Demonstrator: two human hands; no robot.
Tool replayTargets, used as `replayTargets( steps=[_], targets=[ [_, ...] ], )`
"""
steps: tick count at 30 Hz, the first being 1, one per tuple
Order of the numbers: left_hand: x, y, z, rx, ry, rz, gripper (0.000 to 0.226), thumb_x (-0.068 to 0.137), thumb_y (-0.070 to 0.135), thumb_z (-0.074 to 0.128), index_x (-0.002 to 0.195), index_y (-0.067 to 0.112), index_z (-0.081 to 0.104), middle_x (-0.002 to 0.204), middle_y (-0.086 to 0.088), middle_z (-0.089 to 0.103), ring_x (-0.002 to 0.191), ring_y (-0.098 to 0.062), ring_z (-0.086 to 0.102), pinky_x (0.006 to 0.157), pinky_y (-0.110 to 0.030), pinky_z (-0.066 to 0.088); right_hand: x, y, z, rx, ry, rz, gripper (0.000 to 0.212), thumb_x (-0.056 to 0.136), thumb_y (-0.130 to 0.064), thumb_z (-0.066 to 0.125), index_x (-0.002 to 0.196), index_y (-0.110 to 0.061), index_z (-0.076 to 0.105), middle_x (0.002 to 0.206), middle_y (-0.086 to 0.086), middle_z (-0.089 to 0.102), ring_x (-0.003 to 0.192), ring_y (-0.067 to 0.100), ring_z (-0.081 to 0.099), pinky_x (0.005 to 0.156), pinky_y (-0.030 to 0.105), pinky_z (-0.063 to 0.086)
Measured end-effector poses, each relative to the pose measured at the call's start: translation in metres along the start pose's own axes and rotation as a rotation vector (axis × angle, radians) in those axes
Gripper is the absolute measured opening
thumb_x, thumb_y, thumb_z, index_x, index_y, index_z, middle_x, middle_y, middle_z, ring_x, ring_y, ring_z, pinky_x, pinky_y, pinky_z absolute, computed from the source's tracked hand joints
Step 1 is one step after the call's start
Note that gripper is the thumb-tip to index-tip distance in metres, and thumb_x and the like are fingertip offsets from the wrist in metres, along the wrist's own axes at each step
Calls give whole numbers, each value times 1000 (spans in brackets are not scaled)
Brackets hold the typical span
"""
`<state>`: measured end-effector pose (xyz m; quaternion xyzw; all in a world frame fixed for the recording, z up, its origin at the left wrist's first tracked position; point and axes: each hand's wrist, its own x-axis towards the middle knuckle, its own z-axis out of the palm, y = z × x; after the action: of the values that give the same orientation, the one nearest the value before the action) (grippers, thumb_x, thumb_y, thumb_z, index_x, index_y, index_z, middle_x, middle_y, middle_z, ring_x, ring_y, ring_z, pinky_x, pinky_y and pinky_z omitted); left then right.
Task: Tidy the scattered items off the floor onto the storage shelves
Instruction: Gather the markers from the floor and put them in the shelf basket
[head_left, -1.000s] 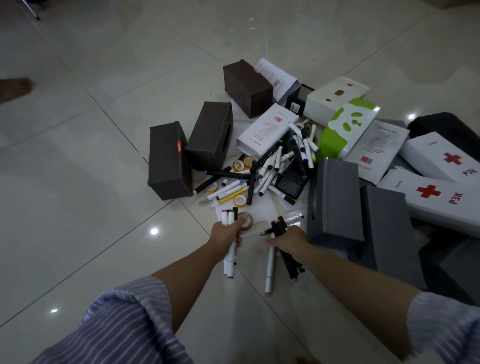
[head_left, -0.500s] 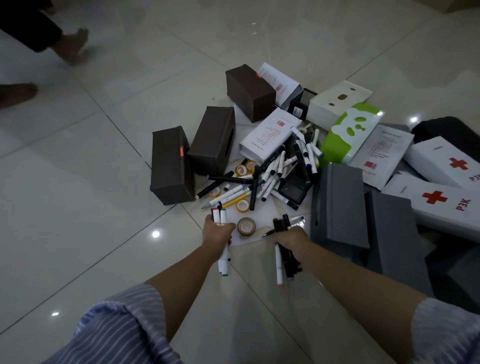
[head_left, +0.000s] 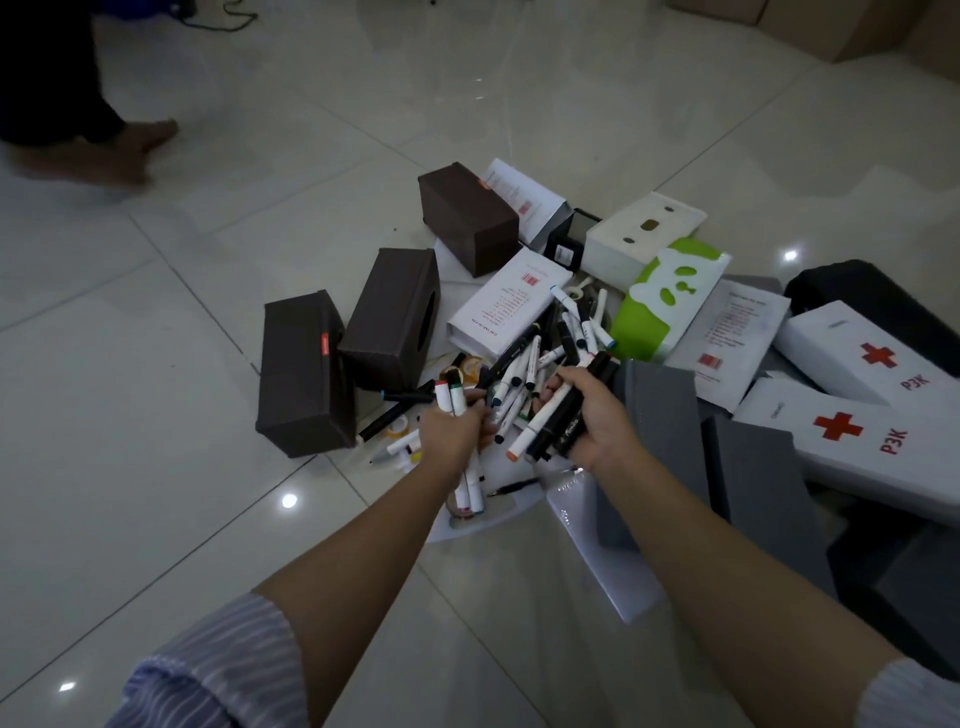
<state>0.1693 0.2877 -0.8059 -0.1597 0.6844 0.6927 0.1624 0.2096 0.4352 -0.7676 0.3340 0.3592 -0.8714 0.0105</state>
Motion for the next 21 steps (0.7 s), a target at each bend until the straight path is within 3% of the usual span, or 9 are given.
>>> replayTargets(
  steps=[4, 6, 11, 15, 18, 21],
  targets=[
    [22, 8, 19, 227, 58, 139, 11, 85, 12, 66, 95, 11, 71, 77, -11, 71, 69, -23, 70, 67, -37, 60, 5, -16, -4, -38, 57, -87, 22, 93, -9, 58, 71, -7, 56, 59, 5, 52, 50, 15, 51, 51, 27, 49],
    [33, 9, 27, 346, 91, 155, 20, 82, 18, 70, 100, 11, 70, 86, -10, 72, 78, -23, 69, 74, -36, 58, 8, -17, -6, -114, 87, -107, 19, 92, -7, 59, 73, -6, 57, 59, 6, 52, 50, 17, 50, 50, 28, 47],
    [47, 8, 44, 588, 145, 117, 42, 81, 33, 74, 107, 2, 61, 101, -15, 67, 94, -32, 66, 79, -37, 54, 21, -13, -11, -186, 143, -89, 10, 93, -5, 61, 83, -7, 62, 63, 7, 54, 51, 18, 52, 49, 31, 46],
    [55, 3, 54, 794, 100, 218, 45, 83, 45, 72, 103, 6, 62, 94, -15, 68, 87, -33, 65, 70, -37, 53, 34, -14, -11, -207, 149, -97, 6, 92, -4, 61, 86, -4, 61, 62, 8, 55, 50, 19, 52, 49, 30, 46],
    [71, 2, 57, 844, 54, 265, 43, 77, 46, 76, 97, 9, 66, 89, -9, 70, 84, -26, 67, 63, -28, 44, 44, -15, -10, -222, 125, -116, 8, 91, -3, 61, 84, -4, 61, 61, 8, 54, 50, 20, 51, 50, 31, 46],
    [85, 14, 60, 837, -58, 177, 38, 69, 41, 85, 82, 10, 67, 75, -2, 67, 72, -19, 66, 54, -24, 39, 55, -18, -7, -236, 112, -123, 7, 91, -5, 62, 84, -6, 62, 61, 8, 54, 50, 21, 52, 54, 34, 47]
  ],
)
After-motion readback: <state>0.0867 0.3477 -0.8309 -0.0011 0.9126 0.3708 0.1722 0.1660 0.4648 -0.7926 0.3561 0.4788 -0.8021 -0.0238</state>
